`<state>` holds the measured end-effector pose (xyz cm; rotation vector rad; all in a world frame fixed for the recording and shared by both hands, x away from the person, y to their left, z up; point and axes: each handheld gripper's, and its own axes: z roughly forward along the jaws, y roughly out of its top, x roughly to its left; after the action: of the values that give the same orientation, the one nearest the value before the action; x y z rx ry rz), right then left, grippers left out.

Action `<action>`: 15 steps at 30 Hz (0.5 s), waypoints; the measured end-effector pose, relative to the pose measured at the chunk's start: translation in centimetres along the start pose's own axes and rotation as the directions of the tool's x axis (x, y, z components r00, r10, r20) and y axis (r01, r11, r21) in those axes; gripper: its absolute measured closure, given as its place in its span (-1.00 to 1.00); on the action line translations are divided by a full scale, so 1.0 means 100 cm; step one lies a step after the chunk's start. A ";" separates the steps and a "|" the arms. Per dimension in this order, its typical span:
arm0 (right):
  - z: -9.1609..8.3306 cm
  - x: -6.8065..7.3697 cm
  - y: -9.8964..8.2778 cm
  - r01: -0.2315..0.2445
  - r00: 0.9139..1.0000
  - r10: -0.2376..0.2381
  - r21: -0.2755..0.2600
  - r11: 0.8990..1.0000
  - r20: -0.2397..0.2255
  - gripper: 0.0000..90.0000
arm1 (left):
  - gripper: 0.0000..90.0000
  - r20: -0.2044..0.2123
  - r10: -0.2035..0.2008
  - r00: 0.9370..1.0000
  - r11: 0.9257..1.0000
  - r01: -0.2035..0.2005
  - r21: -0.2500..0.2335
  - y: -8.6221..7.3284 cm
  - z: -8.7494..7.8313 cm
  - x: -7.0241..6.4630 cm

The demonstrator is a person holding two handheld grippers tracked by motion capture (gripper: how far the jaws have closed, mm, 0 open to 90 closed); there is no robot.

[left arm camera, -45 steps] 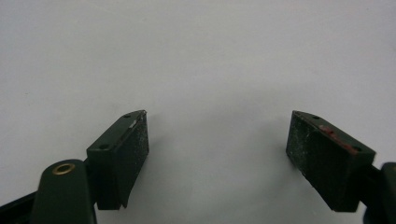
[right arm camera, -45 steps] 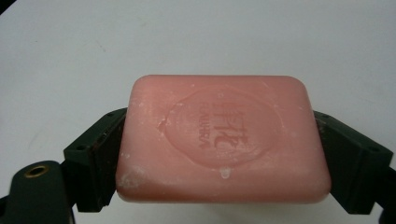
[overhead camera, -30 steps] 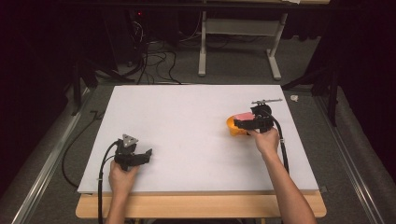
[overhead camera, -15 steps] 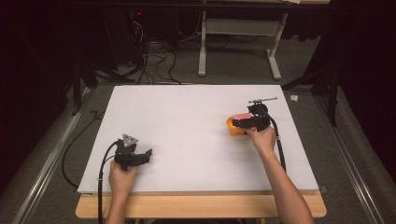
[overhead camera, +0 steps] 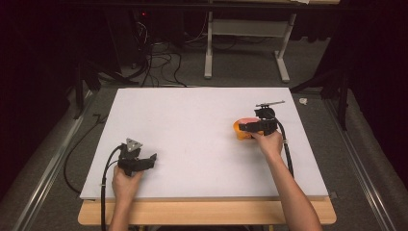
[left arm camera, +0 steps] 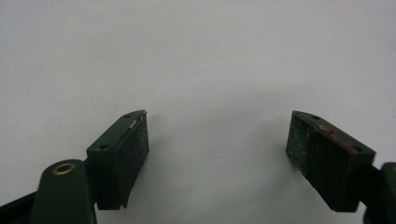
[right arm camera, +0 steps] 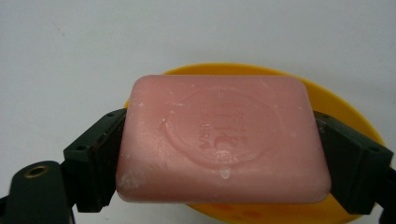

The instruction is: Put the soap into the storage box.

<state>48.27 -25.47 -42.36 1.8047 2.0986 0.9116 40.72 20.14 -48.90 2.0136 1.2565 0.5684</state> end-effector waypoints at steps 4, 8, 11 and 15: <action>0.001 -0.002 0.000 -0.017 1.000 0.017 0.006 1.000 -0.003 -0.70 | -0.52 0.000 0.000 1.000 1.000 0.000 0.000 0.000 0.000 0.000; 0.002 -0.003 0.000 -0.029 1.000 0.029 0.007 1.000 -0.004 -0.70 | -0.52 0.003 -0.001 1.000 1.000 0.001 0.003 0.000 0.000 0.000; 0.003 -0.005 0.000 -0.038 0.999 0.038 0.013 0.999 -0.001 -0.70 | -0.52 0.002 -0.002 1.000 1.000 0.002 0.001 0.000 0.000 0.000; 0.004 -0.006 0.000 -0.052 0.999 0.052 0.020 0.998 -0.001 -0.70 | -0.52 0.003 -0.003 1.000 1.000 0.003 0.001 0.000 0.000 0.000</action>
<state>48.61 -25.92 -42.84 1.8771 2.0787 0.9077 40.74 20.17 -48.90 2.0126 1.2581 0.5636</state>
